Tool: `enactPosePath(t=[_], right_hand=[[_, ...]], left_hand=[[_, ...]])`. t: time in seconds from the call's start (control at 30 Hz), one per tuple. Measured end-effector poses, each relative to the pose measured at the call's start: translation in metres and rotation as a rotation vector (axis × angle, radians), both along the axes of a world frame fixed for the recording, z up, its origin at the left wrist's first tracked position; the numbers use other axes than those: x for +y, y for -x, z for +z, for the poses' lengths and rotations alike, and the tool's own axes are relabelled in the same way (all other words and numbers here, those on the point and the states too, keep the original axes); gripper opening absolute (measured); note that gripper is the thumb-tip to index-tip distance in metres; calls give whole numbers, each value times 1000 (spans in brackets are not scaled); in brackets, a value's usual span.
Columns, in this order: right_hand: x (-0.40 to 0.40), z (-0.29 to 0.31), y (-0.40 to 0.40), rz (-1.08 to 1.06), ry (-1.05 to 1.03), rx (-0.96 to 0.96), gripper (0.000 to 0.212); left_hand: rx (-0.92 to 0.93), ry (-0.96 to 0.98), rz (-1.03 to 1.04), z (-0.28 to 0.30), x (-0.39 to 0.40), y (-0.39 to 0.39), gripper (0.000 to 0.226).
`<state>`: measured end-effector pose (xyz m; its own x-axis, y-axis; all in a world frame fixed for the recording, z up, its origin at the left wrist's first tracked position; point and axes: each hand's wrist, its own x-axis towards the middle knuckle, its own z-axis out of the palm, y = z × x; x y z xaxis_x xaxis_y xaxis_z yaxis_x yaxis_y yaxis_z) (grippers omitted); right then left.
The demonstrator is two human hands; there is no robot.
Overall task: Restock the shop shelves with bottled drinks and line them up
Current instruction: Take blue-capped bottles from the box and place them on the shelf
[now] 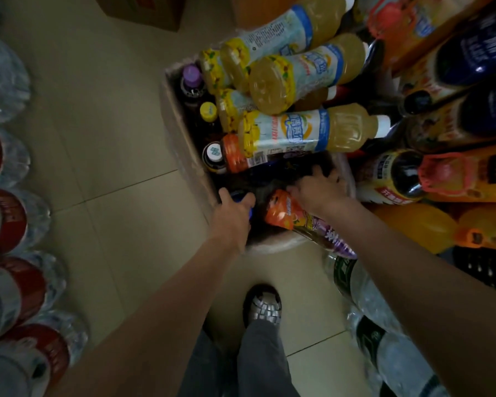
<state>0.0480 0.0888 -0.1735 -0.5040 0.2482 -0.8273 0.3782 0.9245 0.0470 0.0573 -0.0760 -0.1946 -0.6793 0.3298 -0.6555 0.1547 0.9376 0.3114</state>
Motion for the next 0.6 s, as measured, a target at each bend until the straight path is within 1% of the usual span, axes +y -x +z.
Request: enactPosePath(t=[0.07, 0.17, 0.2, 0.27, 0.3, 0.33, 0.37, 0.43, 0.6], right_hand=[[4, -8, -3, -65, -38, 50, 47], [-5, 0, -14, -282, 65, 265, 45], [-10, 4, -23, -274, 112, 317, 52], [-23, 12, -50, -19, 109, 294, 74], [-25, 12, -62, 94, 70, 292, 81], [-23, 8, -67, 171, 8, 281, 82], [-23, 3, -65, 222, -49, 303, 80], [-30, -4, -50, 279, -96, 328, 72], [-38, -9, -27, 253, -77, 308, 60]], left_hand=[[-35, -8, 74, 3, 8, -6, 44], [-80, -1, 182, 5, 20, -15, 46], [-79, 1, 198, 6, 22, -16, 45], [-69, -4, 204, 7, 22, -12, 43], [-64, -20, 214, 7, 21, -9, 42], [-62, -45, 231, 8, 18, -5, 40], [-49, -76, 250, 10, 14, -1, 38], [-8, -135, 290, 16, 5, 4, 36], [62, -206, 478, 43, -2, 12, 36]])
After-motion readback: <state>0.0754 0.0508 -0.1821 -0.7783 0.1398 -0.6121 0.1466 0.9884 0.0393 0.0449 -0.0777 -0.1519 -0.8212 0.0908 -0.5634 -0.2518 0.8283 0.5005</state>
